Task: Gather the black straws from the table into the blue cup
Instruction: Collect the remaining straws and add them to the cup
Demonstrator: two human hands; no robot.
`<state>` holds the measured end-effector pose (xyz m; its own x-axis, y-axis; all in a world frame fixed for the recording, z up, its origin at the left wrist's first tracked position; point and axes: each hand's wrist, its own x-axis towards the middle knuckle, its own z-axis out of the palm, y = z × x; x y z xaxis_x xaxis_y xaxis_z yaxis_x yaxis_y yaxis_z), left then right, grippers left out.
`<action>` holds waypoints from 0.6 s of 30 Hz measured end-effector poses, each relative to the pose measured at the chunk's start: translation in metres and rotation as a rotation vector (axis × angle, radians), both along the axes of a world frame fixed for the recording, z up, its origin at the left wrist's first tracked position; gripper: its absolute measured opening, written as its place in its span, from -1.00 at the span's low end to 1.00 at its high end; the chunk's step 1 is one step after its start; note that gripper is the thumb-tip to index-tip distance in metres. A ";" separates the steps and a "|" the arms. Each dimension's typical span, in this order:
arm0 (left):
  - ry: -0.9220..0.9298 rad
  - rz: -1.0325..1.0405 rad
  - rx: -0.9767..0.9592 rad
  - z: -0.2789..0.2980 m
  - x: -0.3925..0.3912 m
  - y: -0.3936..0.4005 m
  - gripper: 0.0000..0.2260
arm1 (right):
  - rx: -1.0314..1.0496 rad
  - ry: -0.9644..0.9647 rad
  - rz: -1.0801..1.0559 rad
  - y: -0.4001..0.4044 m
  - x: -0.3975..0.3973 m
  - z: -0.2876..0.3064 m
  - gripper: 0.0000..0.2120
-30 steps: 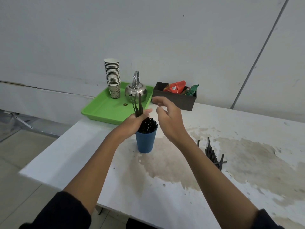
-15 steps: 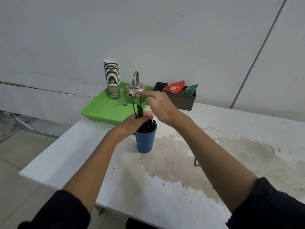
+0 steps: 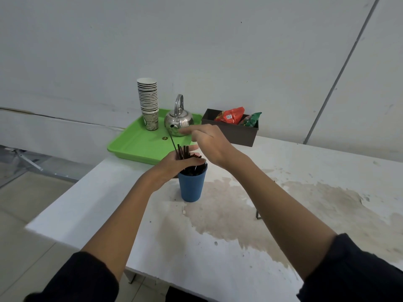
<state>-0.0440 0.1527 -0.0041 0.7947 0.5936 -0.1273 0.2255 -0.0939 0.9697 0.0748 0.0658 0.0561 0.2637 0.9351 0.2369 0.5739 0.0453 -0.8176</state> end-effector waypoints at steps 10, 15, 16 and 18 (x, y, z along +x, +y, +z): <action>0.003 -0.008 0.047 -0.003 -0.016 0.000 -0.62 | -0.129 -0.208 0.000 0.013 -0.020 0.001 -0.45; -0.105 0.102 -0.034 -0.007 -0.027 0.002 -0.61 | 0.019 0.105 -0.054 -0.004 -0.011 -0.004 -0.65; -0.141 0.132 -0.032 -0.007 -0.027 0.002 -0.64 | 0.038 0.129 -0.079 -0.005 -0.010 -0.005 -0.66; -0.204 0.207 0.019 -0.008 -0.025 0.003 -0.72 | 0.080 0.179 -0.142 -0.008 -0.009 -0.009 -0.69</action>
